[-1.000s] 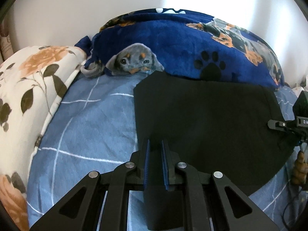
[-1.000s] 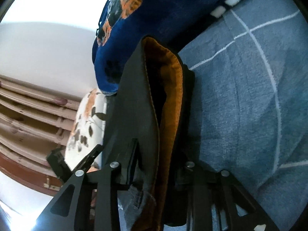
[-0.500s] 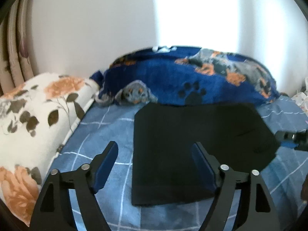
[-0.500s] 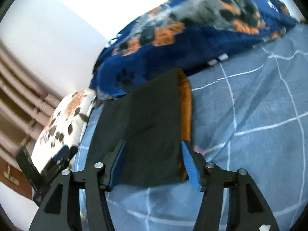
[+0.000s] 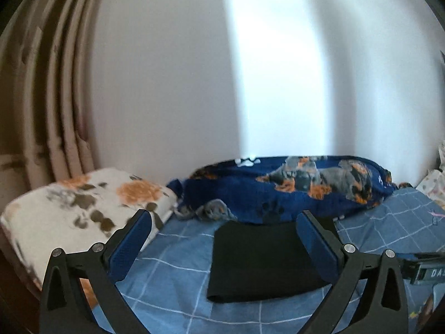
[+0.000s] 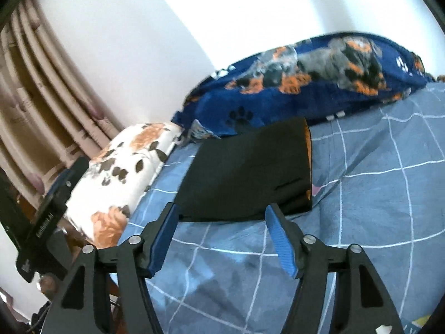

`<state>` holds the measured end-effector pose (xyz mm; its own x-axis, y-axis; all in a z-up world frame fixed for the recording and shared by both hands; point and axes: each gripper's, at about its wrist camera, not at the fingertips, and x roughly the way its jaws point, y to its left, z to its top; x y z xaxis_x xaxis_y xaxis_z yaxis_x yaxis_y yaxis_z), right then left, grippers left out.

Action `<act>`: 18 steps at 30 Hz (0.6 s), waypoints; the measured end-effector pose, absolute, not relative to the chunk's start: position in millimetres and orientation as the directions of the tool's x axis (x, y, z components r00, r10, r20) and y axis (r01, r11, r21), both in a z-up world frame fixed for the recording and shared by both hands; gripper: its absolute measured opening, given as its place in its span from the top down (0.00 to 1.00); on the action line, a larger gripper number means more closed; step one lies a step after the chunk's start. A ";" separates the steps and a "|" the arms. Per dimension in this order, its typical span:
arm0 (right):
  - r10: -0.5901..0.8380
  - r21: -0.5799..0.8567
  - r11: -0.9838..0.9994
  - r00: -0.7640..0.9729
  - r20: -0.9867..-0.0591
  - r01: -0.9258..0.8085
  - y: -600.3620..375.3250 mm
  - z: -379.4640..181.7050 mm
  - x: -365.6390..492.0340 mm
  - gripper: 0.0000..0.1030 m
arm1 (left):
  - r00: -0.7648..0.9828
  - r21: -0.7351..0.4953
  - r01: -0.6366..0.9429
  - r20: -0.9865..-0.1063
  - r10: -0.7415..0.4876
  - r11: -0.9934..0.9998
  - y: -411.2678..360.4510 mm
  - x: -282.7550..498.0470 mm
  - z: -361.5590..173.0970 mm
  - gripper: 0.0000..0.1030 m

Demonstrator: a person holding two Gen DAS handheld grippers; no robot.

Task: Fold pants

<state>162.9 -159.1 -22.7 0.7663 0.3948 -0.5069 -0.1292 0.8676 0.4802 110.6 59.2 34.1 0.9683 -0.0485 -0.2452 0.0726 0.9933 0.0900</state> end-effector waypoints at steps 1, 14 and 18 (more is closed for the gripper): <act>0.391 0.477 0.869 0.771 -0.502 -0.131 -159.2 -18.7 156.6 0.36 | 0.970 0.089 0.072 -0.237 -0.049 0.993 58.4 101.0 41.3 0.00; 0.326 0.446 0.889 0.833 -0.447 -0.109 -153.9 9.9 97.3 0.30 | 0.955 0.101 0.175 -0.259 -0.144 0.979 45.5 41.9 64.9 0.00; 0.319 0.431 0.895 0.842 -0.435 -0.117 -149.4 16.8 85.3 0.29 | 0.962 0.115 0.180 -0.226 -0.151 0.977 45.5 21.2 68.1 0.00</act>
